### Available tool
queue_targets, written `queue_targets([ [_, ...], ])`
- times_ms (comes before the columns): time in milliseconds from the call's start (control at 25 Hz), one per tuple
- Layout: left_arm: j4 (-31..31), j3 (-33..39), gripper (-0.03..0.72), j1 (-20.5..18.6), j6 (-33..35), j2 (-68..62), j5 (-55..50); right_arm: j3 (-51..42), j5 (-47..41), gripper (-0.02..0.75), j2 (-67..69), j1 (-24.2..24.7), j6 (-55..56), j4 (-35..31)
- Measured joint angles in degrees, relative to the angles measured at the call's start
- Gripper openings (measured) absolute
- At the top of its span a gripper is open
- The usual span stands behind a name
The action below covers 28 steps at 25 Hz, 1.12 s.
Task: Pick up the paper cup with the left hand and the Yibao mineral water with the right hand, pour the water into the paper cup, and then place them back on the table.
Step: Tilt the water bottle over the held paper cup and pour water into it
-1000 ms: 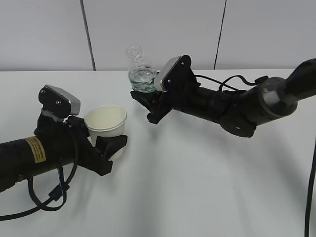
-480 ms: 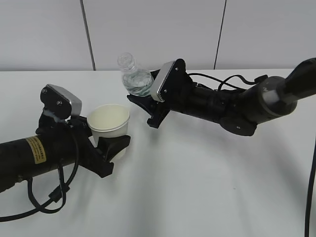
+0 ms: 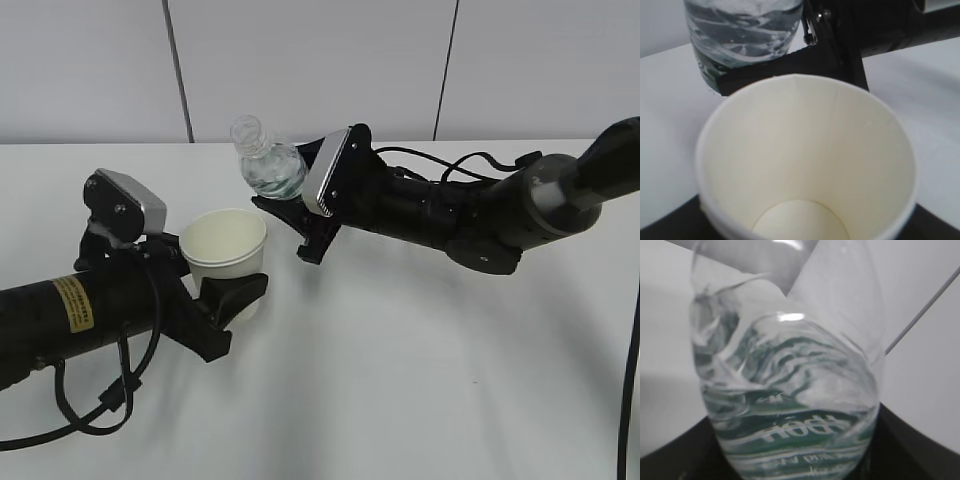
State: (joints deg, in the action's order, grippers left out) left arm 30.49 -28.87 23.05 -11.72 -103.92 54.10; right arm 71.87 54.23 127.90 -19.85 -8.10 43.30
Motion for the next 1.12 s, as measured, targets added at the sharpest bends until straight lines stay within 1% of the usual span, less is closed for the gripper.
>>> queue_targets([
  [280, 1.19, 0.00, 0.440, 0.00, 0.00, 0.00, 0.00, 0.00, 0.00, 0.469, 0.00, 0.00, -5.79, 0.09],
  [800, 2.42, 0.00, 0.440, 0.00, 0.00, 0.00, -1.11, 0.08, 0.03, 0.469, 0.00, 0.00, -24.21, 0.23],
  [1120, 3.78, 0.00, 0.440, 0.00, -0.65, 0.00, -3.58, 0.08, 0.12, 0.469, 0.00, 0.00, -30.86, -1.88],
])
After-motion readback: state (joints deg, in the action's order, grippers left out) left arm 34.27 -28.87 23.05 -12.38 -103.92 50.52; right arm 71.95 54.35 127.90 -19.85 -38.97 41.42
